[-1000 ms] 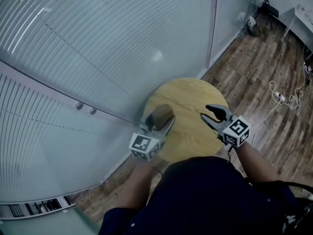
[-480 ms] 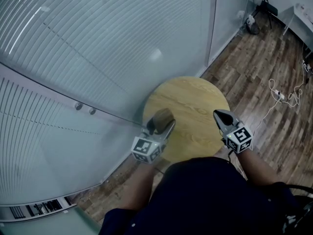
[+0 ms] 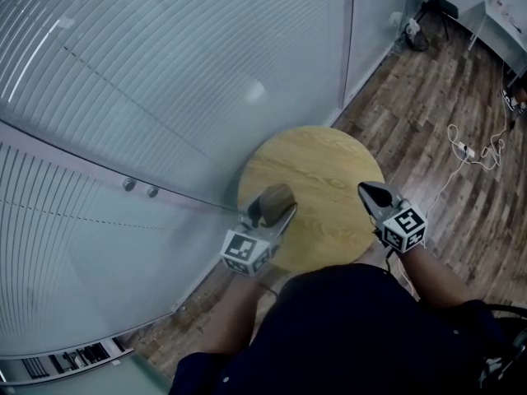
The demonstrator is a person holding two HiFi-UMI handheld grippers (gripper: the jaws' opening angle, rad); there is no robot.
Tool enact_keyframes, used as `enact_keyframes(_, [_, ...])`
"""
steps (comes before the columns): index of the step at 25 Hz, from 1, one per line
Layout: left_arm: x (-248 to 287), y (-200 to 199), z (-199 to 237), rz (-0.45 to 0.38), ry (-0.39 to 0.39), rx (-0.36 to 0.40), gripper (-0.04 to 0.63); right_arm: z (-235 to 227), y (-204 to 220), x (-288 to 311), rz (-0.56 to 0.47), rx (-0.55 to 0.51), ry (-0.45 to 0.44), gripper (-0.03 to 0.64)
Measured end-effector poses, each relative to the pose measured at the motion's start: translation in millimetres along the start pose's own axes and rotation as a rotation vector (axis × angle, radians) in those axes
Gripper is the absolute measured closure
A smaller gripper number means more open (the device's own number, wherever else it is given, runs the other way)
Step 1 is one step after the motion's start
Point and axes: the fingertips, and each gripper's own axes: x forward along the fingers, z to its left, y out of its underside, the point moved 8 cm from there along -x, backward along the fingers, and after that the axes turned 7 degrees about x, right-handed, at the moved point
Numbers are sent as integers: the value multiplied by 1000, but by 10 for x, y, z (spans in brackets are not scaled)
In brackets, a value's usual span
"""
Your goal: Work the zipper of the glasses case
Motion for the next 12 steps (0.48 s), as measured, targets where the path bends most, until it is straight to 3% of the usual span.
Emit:
enact_keyframes(7, [11, 198, 49, -8, 30, -6, 290, 35, 83, 161, 2, -23, -14, 609])
enact_keyframes(12, [-5, -30, -6, -58, 66, 5, 291, 111, -91, 77, 3, -24, -6, 609])
